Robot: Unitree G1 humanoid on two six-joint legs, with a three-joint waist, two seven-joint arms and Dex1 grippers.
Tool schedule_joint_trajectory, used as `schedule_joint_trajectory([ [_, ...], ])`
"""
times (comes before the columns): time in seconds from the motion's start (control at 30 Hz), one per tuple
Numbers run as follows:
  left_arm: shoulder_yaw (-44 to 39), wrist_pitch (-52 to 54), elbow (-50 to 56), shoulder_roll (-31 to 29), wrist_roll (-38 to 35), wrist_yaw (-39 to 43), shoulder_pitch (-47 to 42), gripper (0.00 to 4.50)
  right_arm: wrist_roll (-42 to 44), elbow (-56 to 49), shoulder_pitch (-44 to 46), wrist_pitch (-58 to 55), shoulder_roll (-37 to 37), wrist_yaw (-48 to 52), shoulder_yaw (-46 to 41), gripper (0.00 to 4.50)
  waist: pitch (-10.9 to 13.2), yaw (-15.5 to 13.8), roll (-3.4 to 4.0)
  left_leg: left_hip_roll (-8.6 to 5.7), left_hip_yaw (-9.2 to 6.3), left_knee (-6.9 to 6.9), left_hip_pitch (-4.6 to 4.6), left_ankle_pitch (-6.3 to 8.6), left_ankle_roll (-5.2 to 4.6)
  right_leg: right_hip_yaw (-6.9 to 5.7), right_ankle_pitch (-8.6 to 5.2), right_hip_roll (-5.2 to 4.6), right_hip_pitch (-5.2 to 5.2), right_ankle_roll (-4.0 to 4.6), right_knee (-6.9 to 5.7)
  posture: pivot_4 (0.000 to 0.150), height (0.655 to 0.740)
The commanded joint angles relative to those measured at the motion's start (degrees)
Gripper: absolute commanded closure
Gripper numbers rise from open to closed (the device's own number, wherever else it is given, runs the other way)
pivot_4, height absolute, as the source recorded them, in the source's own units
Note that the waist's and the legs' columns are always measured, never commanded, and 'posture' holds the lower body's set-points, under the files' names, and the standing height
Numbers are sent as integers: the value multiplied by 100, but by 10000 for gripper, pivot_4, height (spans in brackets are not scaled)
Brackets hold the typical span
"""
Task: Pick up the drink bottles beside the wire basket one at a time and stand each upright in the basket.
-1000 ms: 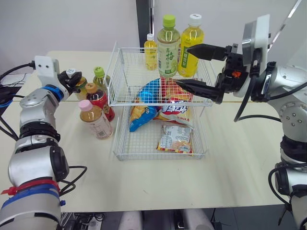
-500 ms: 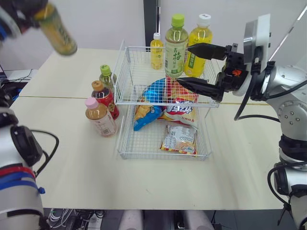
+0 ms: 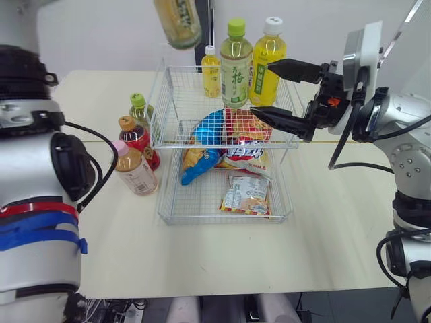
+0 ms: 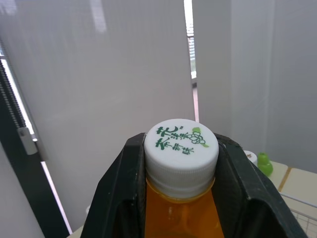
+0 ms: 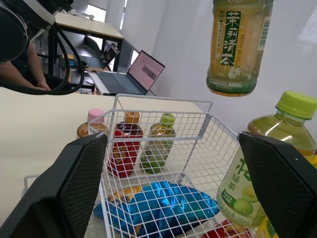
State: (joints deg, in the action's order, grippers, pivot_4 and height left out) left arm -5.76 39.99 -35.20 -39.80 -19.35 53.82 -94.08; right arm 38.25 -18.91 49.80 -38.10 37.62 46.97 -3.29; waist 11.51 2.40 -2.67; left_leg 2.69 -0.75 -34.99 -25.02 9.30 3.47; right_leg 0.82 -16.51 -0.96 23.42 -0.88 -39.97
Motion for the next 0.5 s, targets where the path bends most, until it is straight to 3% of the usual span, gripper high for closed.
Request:
schedule_joint_trajectory([
  [0.03, 167, -385, 288, 83, 73, 259, 161, 31414, 45, -375, -99, -17, 159, -170, -289, 0, -2, -6, 4, 0, 0, 1, 0, 0, 0, 0, 3, 0, 0, 6, 0, 1500, 7400],
  [0.5, 291, -1684, -836, 683, 558, 158, 535, 31414, 253, -843, -320, -359, 367, -573, -501, 0, 0, -27, 6, -3, 5, -2, -4, 0, -1, 4, 3, -2, 0, 7, 3, 1500, 7400],
])
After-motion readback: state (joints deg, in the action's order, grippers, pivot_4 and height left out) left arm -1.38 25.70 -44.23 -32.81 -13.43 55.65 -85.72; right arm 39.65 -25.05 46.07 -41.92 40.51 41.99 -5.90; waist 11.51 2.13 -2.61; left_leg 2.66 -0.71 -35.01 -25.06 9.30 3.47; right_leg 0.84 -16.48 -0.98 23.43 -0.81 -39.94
